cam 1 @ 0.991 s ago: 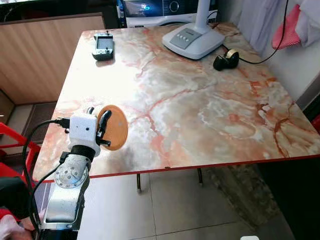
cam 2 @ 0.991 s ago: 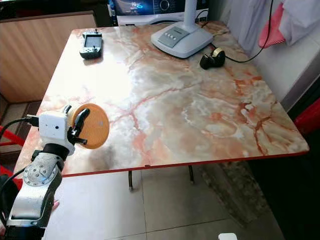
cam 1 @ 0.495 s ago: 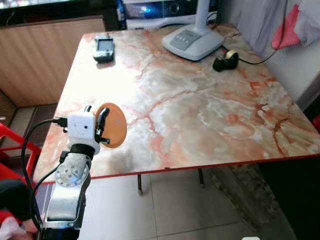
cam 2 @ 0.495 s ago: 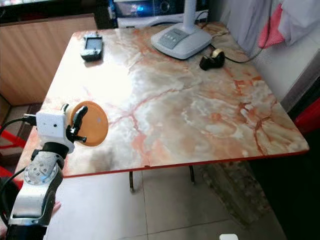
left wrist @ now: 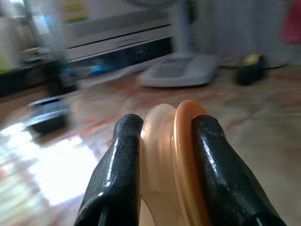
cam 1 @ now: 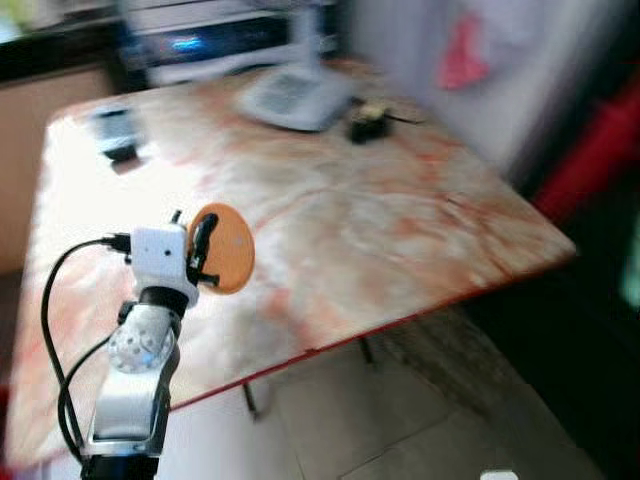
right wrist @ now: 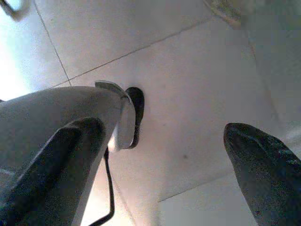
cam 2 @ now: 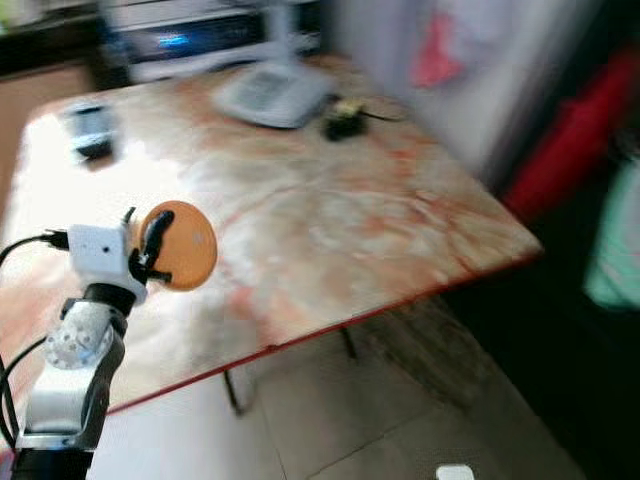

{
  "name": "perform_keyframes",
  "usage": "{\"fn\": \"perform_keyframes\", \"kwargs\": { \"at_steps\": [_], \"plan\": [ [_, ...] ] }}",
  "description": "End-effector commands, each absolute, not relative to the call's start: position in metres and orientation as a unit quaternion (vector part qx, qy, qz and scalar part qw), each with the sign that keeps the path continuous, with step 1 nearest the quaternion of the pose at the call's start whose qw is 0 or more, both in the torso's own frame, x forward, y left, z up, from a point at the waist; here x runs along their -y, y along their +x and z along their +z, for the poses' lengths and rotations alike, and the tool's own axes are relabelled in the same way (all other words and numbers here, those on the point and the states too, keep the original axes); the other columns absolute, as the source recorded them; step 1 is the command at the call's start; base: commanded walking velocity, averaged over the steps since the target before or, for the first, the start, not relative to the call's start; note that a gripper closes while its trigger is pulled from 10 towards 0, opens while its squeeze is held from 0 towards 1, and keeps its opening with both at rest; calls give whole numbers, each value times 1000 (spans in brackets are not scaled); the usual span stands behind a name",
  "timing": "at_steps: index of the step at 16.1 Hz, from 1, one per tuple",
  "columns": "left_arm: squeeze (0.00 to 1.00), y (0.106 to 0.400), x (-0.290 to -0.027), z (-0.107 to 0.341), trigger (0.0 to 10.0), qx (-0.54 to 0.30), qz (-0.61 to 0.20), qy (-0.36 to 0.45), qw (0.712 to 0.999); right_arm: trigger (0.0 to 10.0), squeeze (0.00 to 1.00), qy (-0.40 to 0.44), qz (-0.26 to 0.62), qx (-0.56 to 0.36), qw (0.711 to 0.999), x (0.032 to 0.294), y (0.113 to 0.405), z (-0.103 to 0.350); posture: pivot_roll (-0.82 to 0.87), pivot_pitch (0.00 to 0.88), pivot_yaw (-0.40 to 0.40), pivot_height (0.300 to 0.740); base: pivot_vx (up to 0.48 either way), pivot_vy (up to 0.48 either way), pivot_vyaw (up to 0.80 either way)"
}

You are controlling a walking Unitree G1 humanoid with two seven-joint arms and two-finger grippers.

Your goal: Restocking fridge

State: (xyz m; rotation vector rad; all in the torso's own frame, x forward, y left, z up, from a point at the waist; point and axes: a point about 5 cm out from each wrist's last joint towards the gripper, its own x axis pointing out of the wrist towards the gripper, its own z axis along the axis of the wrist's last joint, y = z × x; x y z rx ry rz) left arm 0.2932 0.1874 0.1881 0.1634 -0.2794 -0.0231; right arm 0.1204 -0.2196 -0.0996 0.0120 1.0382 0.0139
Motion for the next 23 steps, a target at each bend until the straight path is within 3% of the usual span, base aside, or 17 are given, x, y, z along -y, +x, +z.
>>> {"fn": "perform_keyframes", "kwargs": {
  "at_steps": [1, 4, 9, 13, 23],
  "plan": [
    [0, 293, -180, 191, 10000, 147, -32, 75, 986, 10000, 0, 11, 17, -517, 856, 213, 109, -105, -22, 100, 39, 740, 0, 0, -800],
    [0, 293, -176, 191, 10000, 144, -40, 71, 986, 10000, 0, 10, 16, -516, 856, 214, 111, -104, -17, 110, 36, 740, 0, 0, 0],
    [0, 295, -178, 191, 10000, 141, -44, 55, 987, 10000, 0, 10, 10, -514, 858, 215, 112, -104, -19, 117, 38, 740, 0, 0, -800],
    [0, 296, -176, 191, 10000, 139, -46, 45, 988, 10000, 0, 11, 10, -515, 857, 215, 112, -104, -19, 120, 37, 740, 0, 200, 0],
    [0, 298, -174, 189, 10000, 135, -58, 51, 988, 10000, 0, 12, 11, -515, 857, 215, 112, -103, -22, 120, 36, 740, 0, 62, -800]
  ]
}}
